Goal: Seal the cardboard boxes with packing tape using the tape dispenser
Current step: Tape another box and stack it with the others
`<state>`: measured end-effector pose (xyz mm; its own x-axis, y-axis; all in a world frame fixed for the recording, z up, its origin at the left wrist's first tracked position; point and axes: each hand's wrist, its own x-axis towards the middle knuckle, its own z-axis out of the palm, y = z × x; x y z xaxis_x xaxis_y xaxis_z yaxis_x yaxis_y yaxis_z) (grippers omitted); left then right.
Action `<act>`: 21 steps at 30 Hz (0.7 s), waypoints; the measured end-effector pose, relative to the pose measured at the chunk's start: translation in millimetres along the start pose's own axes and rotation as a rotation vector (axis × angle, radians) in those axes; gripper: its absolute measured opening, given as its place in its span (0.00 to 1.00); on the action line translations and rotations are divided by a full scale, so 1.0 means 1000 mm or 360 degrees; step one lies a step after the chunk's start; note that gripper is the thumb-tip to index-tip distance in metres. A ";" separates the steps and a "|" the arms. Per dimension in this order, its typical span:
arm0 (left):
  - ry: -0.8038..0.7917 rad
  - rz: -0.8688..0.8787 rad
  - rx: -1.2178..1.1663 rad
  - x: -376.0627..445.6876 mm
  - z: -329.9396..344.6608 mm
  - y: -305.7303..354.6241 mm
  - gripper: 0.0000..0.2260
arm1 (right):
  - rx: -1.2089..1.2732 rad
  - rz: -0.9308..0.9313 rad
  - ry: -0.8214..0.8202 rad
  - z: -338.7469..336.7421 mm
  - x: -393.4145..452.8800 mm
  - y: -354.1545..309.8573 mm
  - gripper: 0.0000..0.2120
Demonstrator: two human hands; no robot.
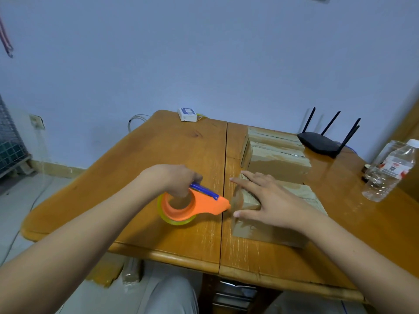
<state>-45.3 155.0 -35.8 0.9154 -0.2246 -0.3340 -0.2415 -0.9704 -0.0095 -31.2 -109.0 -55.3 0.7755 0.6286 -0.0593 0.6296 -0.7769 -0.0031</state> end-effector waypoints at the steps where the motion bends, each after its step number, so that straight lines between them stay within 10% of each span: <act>1: -0.0007 -0.0042 0.0016 0.000 -0.002 -0.006 0.18 | -0.0001 0.0000 0.0007 0.000 0.000 0.000 0.43; 21: 0.0263 -0.0824 -0.1469 0.001 0.043 -0.016 0.13 | -0.0004 -0.0004 0.0023 -0.003 0.001 -0.007 0.27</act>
<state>-54.2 174.1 -77.0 0.8855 0.2919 -0.3616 0.4626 -0.6276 0.6262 -34.7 -103.2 -52.7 0.7743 0.6312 -0.0450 0.6318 -0.7751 -0.0007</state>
